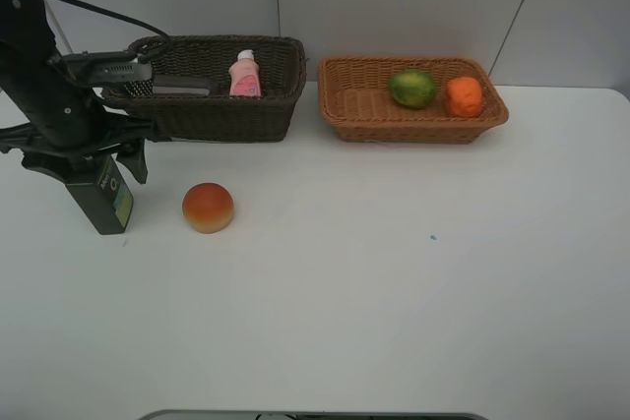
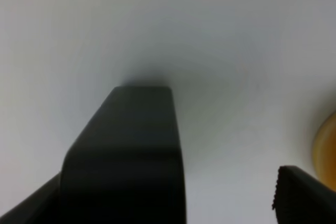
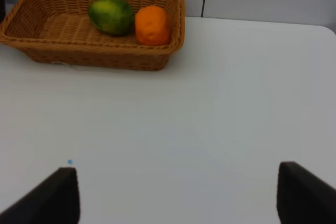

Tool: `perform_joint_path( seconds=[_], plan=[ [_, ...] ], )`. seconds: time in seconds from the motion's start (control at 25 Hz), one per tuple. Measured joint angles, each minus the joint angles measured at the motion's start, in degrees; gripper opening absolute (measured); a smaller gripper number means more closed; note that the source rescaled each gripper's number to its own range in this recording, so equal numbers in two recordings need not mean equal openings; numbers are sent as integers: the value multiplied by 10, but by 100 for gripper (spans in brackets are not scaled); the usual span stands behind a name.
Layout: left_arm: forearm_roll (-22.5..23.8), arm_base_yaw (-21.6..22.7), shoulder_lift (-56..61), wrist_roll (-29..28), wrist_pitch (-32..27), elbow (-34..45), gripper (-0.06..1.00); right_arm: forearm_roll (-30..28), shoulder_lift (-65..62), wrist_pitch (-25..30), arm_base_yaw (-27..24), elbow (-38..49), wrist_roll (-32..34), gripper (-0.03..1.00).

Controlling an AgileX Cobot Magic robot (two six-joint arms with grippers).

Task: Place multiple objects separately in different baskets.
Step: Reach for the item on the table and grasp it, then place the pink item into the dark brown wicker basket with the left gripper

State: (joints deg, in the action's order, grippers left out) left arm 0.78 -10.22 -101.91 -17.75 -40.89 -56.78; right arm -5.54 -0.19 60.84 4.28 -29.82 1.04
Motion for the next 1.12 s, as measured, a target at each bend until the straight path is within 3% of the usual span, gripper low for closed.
perform_joint_path(
  seconds=[0.48,0.56,0.6,0.64,0.72,0.76,1.12],
  plan=[
    [23,0,-6,-13,39,15,88,0,0,0,0,0,0,76],
    [23,0,-6,-13,40,16,77,0,0,0,0,0,0,76],
    [23,0,-6,-13,40,16,64,0,0,0,0,0,0,76],
    [28,0,-6,-13,40,16,50,0,0,0,0,0,0,76],
    [34,0,-6,-13,40,16,4,0,0,0,0,0,0,76],
    [33,0,-6,-13,41,16,0,0,0,0,0,0,0,76],
    [32,0,-6,-13,41,16,2,0,0,0,0,0,0,76]
  ],
)
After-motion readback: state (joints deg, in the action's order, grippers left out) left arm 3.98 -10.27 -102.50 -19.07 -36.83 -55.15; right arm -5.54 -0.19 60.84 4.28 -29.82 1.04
